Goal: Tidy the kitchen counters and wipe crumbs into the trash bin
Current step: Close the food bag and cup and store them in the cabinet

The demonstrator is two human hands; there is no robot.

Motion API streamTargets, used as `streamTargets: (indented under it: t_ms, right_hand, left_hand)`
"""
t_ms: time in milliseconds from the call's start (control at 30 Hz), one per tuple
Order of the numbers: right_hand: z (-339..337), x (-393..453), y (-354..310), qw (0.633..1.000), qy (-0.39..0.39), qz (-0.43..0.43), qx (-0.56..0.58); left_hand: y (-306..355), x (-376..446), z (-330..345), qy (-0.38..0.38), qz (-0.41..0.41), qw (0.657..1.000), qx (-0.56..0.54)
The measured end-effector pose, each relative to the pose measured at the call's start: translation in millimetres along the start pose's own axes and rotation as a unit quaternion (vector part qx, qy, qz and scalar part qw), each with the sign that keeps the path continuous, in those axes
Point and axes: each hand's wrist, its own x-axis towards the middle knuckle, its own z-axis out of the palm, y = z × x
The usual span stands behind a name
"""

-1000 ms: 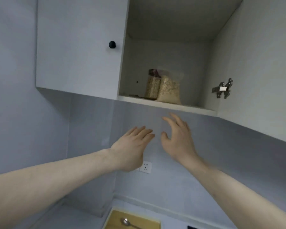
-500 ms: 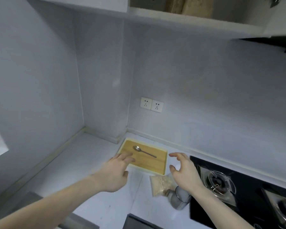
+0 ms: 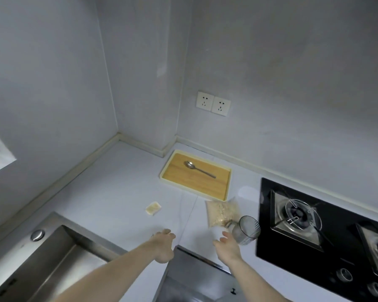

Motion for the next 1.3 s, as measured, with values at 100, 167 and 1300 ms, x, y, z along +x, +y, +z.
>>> streamTargets:
  t_ms: [100,167,1300]
  right_hand:
    - [5.2,13.1,-5.7,0.999,0.004,0.018,0.043]
    - [8.7,23.0,-12.0,0.997,0.009,0.031,0.063]
    - [67.1,74.4,9.1,0.989,-0.004,0.079,0.126]
  left_hand:
    - [-8.5,8.9,12.9,-0.005,-0.003,0.999,0.043]
    - [-15.9,13.5,24.4,-0.014,-0.004,0.998,0.067]
    - [-21.5,48.6,42.3,0.001,-0.008,0.982,0.19]
